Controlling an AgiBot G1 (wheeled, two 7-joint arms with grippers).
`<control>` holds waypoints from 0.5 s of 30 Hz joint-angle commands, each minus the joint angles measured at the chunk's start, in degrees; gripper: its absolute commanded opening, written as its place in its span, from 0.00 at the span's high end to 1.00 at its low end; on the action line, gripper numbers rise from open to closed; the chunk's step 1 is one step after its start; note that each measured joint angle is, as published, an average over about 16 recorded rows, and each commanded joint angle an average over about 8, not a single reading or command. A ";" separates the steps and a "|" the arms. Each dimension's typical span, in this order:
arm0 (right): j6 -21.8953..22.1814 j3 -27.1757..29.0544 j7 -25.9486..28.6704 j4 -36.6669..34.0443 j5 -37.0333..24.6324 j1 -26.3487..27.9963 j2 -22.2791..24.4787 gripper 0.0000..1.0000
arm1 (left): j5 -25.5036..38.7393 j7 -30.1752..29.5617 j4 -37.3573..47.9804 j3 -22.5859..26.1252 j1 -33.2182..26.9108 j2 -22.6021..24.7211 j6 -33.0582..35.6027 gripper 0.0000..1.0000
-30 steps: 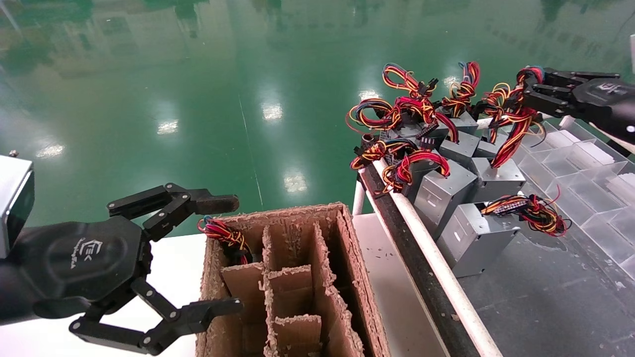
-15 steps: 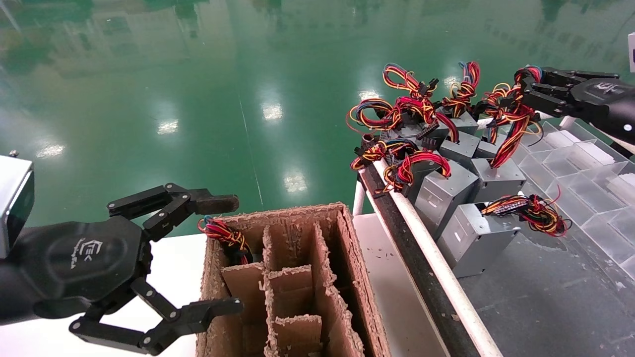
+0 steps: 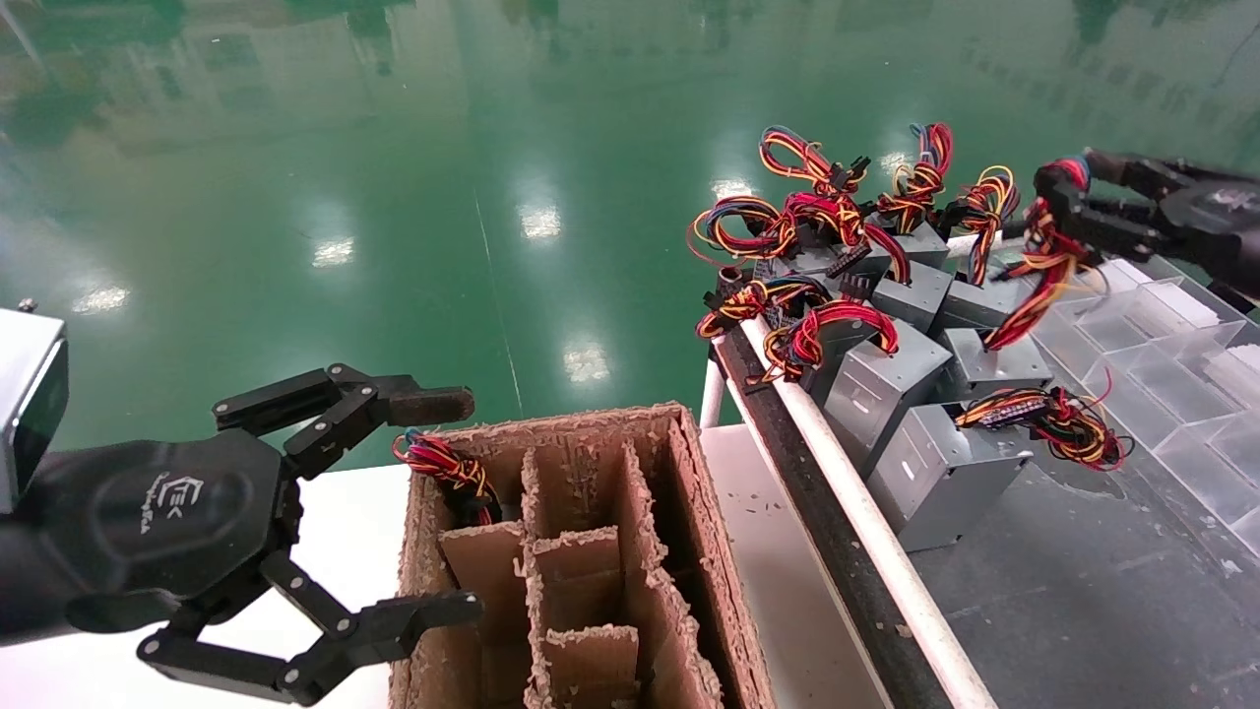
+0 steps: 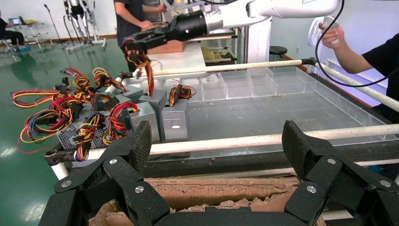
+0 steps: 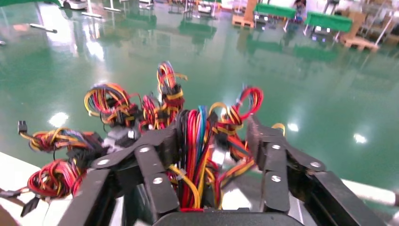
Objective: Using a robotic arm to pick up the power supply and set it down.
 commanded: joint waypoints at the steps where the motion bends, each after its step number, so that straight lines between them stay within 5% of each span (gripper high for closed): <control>1: -0.07 -0.15 0.72 -0.19 -0.22 -0.32 0.28 0.00 | 0.00 0.00 0.00 0.00 0.00 0.00 0.00 0.00; 15: -6.17 0.36 1.17 1.94 0.47 0.49 3.04 0.00 | 0.00 0.00 0.00 0.00 0.00 0.00 0.00 0.00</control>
